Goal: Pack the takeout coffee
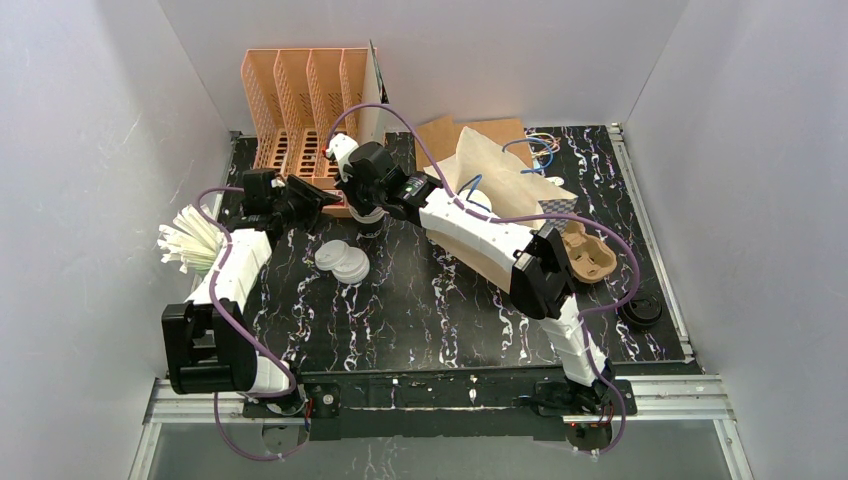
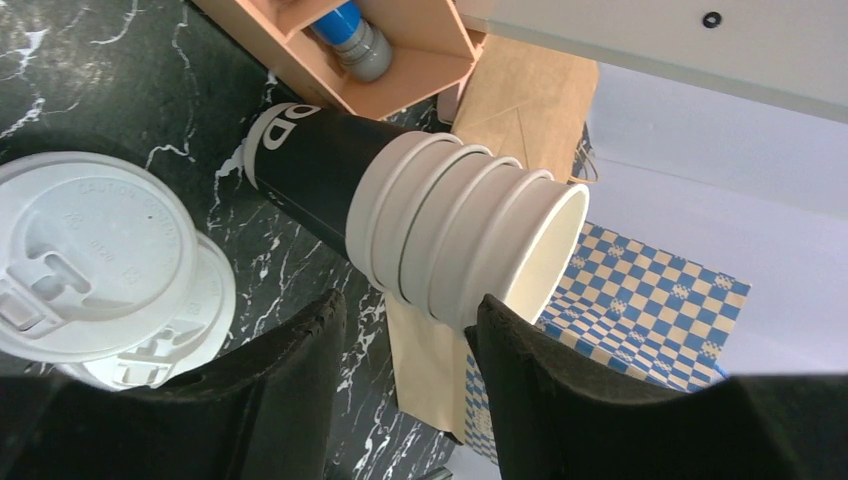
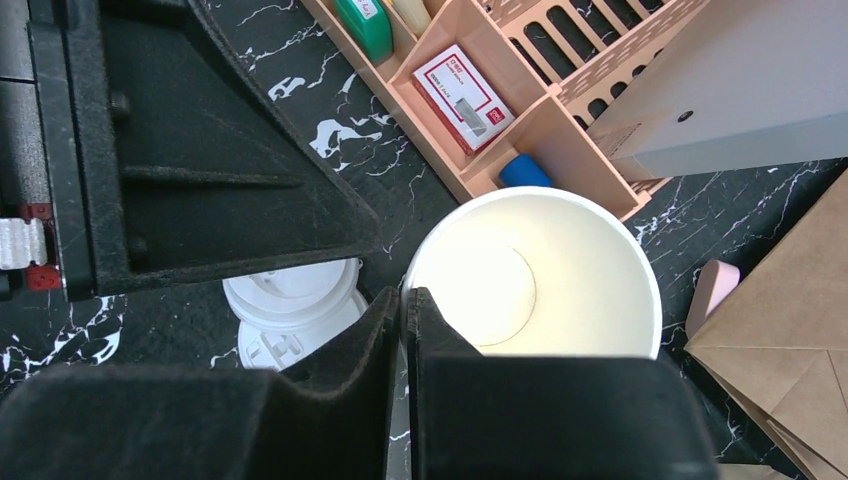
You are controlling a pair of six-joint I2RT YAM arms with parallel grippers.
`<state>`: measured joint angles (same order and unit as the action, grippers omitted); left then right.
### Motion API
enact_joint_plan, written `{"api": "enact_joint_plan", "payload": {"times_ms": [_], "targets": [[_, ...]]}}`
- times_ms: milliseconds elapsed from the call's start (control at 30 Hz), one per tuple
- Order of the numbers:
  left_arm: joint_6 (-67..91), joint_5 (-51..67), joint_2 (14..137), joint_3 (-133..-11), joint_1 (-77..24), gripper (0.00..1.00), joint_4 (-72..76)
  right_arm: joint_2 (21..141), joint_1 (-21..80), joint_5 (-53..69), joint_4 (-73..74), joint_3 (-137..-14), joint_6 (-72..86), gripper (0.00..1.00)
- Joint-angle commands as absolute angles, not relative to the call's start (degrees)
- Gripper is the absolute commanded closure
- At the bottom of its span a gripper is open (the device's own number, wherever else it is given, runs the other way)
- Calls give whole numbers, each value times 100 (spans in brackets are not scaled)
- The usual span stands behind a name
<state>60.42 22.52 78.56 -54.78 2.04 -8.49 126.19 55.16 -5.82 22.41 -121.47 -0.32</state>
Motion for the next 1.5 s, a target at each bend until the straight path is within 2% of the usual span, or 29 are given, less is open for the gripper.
{"api": "enact_joint_plan", "payload": {"times_ms": [0,267,367,433,933,1467], "targets": [[6221,2580,7867,-5381,158,50,-501,12577,5549,-546,2014,-12396,-185,87],[6328,2743,8042,-5291,107,49,-290,12594,5560,-562,2024,-12404,-202,93],[6350,2751,8149,-5305,106,53,-265,12591,5559,-568,2026,-12417,-202,93],[6345,2774,8232,-5352,99,55,-248,12584,5564,-554,2028,-12419,-202,99],[6154,2666,8431,-5474,79,54,-507,12490,5598,-605,2048,-12451,-228,99],[6236,2503,7862,-5565,79,49,-708,12364,5588,-820,2132,-12421,-281,99]]}}
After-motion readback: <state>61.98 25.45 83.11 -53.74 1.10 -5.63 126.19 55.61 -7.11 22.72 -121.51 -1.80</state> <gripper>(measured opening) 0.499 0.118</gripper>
